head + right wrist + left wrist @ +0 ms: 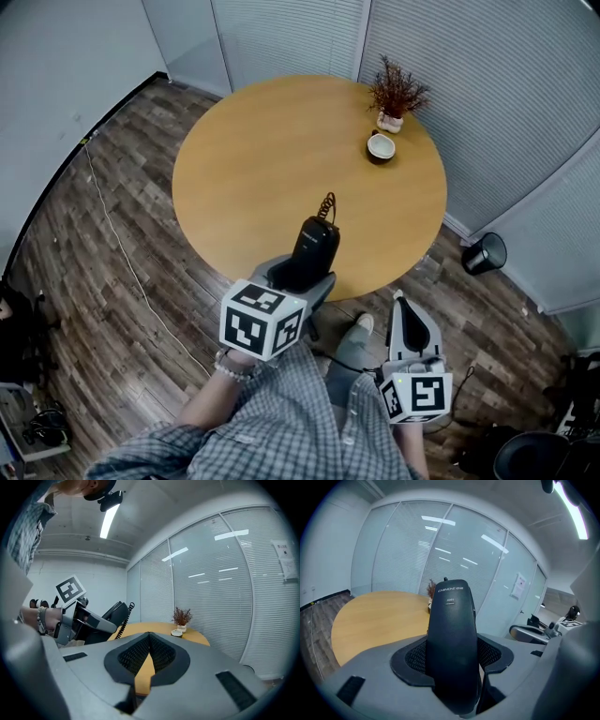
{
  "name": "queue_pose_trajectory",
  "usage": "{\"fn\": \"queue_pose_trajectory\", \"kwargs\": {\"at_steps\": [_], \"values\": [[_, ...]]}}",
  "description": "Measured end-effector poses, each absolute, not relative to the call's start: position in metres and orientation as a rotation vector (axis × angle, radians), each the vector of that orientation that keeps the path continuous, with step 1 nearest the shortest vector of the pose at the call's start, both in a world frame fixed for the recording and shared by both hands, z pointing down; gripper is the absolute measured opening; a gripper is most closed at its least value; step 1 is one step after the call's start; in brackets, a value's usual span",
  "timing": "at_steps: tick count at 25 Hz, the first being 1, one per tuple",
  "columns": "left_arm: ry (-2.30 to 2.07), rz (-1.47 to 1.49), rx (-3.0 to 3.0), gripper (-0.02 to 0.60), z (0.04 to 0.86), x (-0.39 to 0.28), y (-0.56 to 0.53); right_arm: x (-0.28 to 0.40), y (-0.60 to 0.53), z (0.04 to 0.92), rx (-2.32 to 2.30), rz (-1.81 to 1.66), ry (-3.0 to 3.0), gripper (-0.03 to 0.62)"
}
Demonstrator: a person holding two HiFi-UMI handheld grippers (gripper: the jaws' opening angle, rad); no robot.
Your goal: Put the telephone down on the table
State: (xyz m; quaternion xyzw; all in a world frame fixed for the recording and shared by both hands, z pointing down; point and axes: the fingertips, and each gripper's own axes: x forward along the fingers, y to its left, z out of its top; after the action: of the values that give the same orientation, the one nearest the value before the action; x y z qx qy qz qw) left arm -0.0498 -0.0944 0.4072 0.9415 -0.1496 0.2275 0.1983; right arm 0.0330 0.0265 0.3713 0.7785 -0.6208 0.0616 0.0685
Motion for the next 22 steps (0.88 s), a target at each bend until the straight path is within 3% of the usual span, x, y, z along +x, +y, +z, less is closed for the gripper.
{"fn": "queue_pose_trajectory", "kwargs": {"at_steps": [11,22], "values": [[-0.499,0.671,2.587,0.276,0.42,0.017,-0.119,0.104,-0.014,0.371,2.306,0.173,-1.99,0.006],[-0.524,0.75,2.547,0.276,0.435,0.133,-0.131,0.214,-0.021,0.383,2.273,0.244,-2.029,0.006]]}}
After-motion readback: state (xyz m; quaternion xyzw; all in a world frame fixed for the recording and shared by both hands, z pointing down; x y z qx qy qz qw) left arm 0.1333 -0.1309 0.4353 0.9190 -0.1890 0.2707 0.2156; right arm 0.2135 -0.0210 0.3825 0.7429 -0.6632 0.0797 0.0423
